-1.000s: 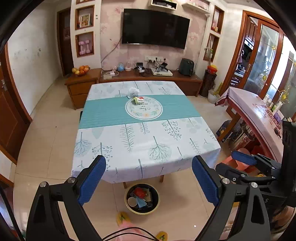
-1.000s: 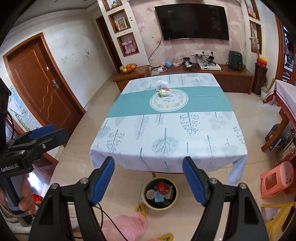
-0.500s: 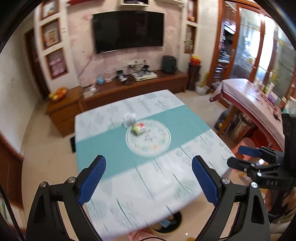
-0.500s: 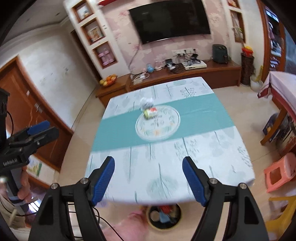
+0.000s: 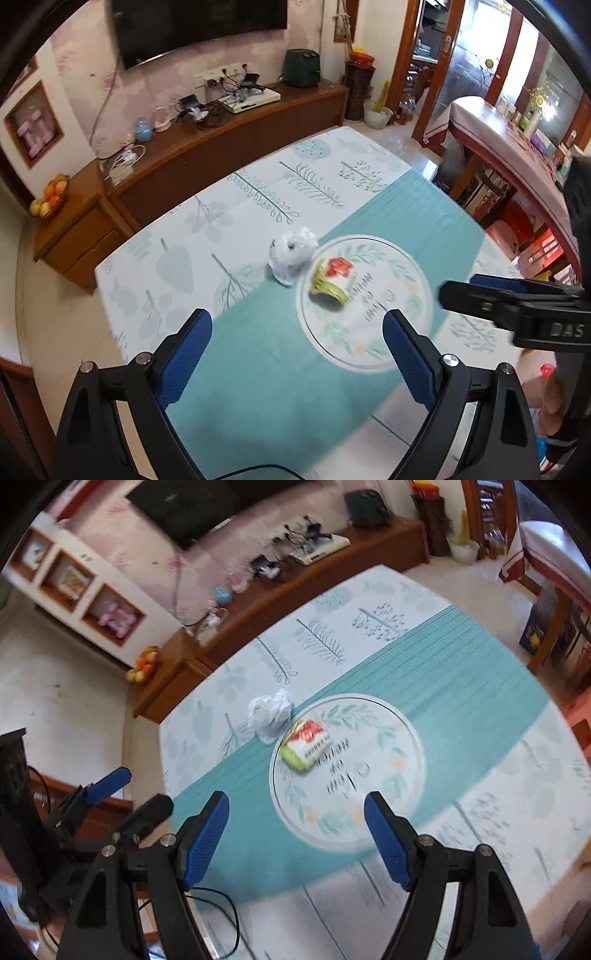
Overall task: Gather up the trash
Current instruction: 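Grasp the tomato-print snack packet with the right tool while the left tool grasps the white plastic bag, then carry the plastic bag and snack packet in both tools over the bin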
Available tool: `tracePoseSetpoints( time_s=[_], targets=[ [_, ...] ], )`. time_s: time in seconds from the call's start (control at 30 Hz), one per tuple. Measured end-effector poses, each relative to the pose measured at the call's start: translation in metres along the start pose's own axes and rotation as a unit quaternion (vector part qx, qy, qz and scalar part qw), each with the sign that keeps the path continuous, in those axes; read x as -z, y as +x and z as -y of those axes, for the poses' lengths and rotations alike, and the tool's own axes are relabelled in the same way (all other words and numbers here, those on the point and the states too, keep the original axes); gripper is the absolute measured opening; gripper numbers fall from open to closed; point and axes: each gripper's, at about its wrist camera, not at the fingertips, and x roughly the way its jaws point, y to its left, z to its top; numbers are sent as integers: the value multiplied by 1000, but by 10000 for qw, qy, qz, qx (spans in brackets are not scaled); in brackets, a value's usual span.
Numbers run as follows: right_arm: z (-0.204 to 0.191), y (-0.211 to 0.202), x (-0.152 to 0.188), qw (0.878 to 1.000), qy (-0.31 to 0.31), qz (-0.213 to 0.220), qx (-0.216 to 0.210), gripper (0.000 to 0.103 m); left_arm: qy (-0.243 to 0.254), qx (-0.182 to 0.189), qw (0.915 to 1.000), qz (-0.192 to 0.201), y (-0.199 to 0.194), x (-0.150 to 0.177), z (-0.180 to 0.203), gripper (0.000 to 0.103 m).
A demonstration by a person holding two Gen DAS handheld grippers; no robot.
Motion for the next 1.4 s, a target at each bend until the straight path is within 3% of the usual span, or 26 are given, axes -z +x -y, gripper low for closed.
tracePoseSetpoints(
  time_s=[0.2, 0.37, 0.43, 0.57, 0.73, 0.93, 0.97, 1.03, 1.13, 1.4],
  targets=[
    [-3, 81, -26, 9981, 300, -339, 414, 76, 142, 80, 9996, -243, 51, -10, -19, 93],
    [-3, 125, -34, 9954, 284, -529, 751, 76, 124, 274, 9987, -401, 76, -17, -33, 93],
    [-4, 136, -35, 9938, 204, -605, 907, 70, 112, 344, 9985, -408, 81, -20, -37, 93],
    [-7, 146, -31, 9919, -50, -655, 1087, 49, 121, 502, 9981, -345, 89, -31, -41, 93],
    [-3, 139, -26, 9920, -160, -484, 1158, 35, 321, 642, 9963, -483, 112, -45, -29, 93],
    [27, 122, -22, 9936, 150, -376, 1054, 28, 536, 751, 9919, -878, 161, -57, -9, 92],
    [33, 119, -21, 9940, 213, -365, 1012, 27, 566, 719, 9915, -930, 170, -58, -6, 90],
    [43, 114, -20, 9947, 332, -323, 914, 25, 610, 746, 9900, -1027, 182, -58, -4, 71],
    [55, 106, -15, 9954, 524, -270, 752, 24, 615, 779, 9876, -1216, 198, -58, -1, 52],
    [72, 85, -2, 9958, 854, -124, 295, 20, 554, 940, 9878, -1110, 192, -50, 7, 41]
  ],
)
